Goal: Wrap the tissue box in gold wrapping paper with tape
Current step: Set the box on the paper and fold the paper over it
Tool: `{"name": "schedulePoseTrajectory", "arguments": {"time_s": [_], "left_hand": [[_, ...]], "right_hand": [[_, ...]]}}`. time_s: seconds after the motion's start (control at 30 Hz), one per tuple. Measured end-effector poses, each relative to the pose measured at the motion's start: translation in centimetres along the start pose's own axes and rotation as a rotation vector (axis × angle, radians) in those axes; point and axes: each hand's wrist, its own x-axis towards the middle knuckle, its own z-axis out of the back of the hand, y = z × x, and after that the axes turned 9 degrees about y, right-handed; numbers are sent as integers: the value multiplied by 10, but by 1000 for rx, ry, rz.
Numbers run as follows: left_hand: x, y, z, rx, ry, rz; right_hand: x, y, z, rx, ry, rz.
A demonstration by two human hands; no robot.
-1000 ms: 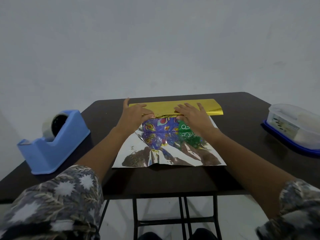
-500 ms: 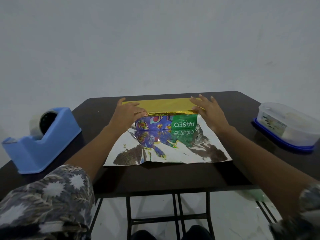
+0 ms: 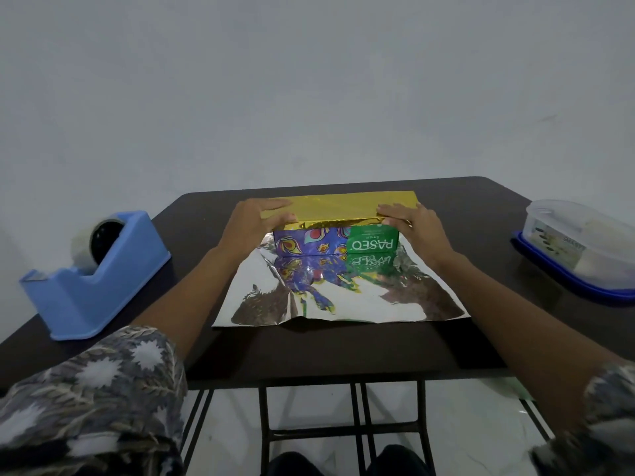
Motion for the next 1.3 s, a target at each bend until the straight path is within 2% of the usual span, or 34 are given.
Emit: {"name": "schedulePoseTrajectory", "arguments": {"time_s": [0.13,0.27,0.4,0.5,0.57,0.67,0.83,1.0,1.07,1.17,1.23,1.3], "left_hand": [[-2,4,4,4,-70,77],[-6,10,2,206,115,31],[-7,5,-8,317,63,-45],[-7,3,-9,358,23,-54],[-6,2,-9,412,11,-56],[-6,-2,-9,469,6,-26],[-3,2,-9,492,9,9],[-5,1,-12,492,9,4],[-5,5,-13,493,9,-33],[-6,9,-13,473,12,-61],[-6,9,-14,468,18,-58],[-7,8,-14,453,15,-52]], "right_hand": [[1,1,-1,7,-15,-10],[-2,6,-3,66,-40,-54],[-9,20,-13,-348,-11,-212],[-26,42,-36,-406,-2,-295],[-36,50,-53,-474,109,-255],[-37,51,-59,-440,207,-263],[-35,52,-60,-410,206,-259],[-36,50,-60,-481,189,-229],[-33,50,-55,-532,106,-117],[-13,55,-31,-427,-36,-48],[3,57,-17,-393,-16,-42],[17,54,-13,-433,95,-15]]}}
